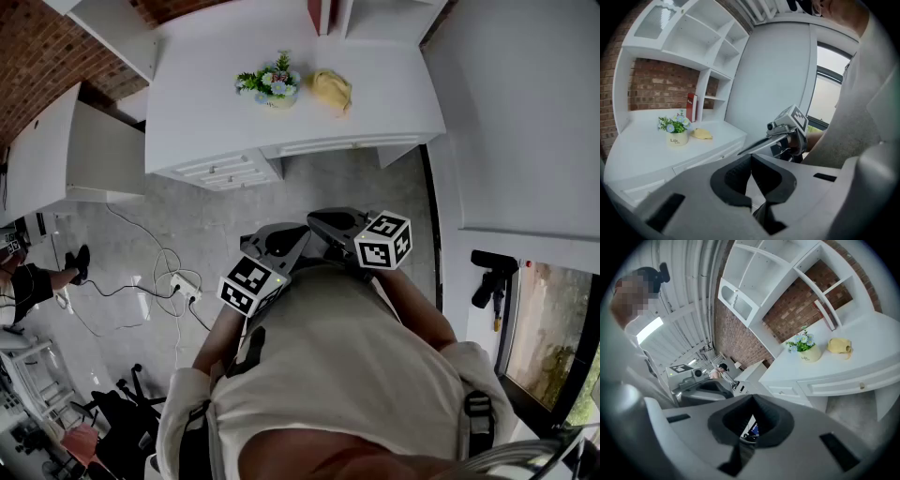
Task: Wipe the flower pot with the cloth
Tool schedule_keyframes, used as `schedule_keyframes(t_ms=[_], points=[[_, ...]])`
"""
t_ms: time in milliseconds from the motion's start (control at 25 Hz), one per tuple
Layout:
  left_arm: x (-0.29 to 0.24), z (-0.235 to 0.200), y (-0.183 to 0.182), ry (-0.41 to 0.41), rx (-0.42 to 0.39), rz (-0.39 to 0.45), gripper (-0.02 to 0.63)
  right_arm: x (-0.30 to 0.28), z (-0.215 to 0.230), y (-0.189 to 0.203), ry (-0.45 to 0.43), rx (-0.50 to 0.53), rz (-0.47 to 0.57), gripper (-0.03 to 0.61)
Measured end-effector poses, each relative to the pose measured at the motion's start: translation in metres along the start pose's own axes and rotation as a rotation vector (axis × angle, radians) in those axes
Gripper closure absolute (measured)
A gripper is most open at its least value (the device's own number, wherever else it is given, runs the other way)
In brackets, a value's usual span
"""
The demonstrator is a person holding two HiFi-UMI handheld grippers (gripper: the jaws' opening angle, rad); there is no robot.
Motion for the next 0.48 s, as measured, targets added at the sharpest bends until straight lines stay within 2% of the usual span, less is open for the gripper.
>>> schedule_keyframes(t_ms=[240,480], points=[[-0.023,0.047,-0.007,0.009,0.037,-0.037,0.592,0.047,0.009,0.020,-0.034,-0.065,0.009,0.568],[-0.025,0.065,-0.007,-0.023,0.072,-0.078,0.592,0.057,0.013,0.028,-0.067,-0.098,-0.009,0.568]])
Point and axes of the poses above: the fingertips, and each gripper's own axes: x backward along the fingers, z to its right, y out of its underside, the point moved 10 cm from there along x, backward along the fingers, and after that the axes turned 14 degrees about -x, right-handed, at the moved point
